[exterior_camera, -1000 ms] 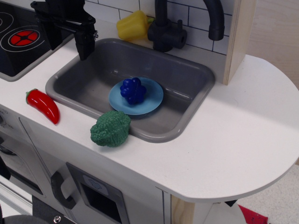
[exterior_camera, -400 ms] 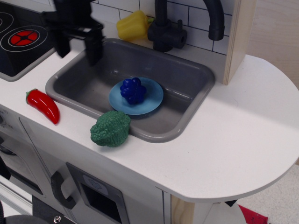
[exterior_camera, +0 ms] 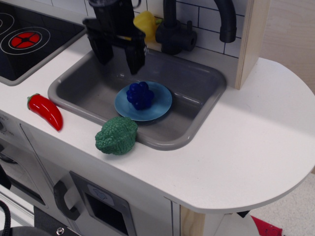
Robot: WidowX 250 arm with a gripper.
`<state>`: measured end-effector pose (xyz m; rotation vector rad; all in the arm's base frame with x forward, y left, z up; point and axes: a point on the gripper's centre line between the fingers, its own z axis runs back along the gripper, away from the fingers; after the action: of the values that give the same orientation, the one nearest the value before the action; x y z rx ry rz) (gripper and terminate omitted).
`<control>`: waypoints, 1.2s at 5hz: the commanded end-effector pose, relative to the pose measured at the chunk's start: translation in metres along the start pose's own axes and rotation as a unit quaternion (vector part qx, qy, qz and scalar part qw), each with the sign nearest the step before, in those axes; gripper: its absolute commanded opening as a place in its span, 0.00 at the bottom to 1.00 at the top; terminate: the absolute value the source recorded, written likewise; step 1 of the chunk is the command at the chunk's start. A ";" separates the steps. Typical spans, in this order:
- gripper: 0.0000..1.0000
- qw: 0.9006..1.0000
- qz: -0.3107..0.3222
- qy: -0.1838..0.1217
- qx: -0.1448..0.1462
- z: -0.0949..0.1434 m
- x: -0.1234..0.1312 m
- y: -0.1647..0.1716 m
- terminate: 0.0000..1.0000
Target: Take blueberries off plate sink
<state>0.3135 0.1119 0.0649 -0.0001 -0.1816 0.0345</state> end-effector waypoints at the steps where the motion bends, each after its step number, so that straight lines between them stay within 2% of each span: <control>1: 1.00 0.999 -0.011 -0.030 0.017 -0.016 0.003 -0.013 0.00; 2: 1.00 0.998 -0.031 -0.042 0.023 -0.031 0.004 -0.021 0.00; 4: 1.00 0.998 -0.018 -0.046 0.031 -0.042 0.016 -0.021 0.00; 6: 1.00 0.998 -0.021 -0.041 0.053 -0.056 0.017 -0.020 0.00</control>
<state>0.3313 0.0912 -0.0023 0.0976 -0.2095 0.0098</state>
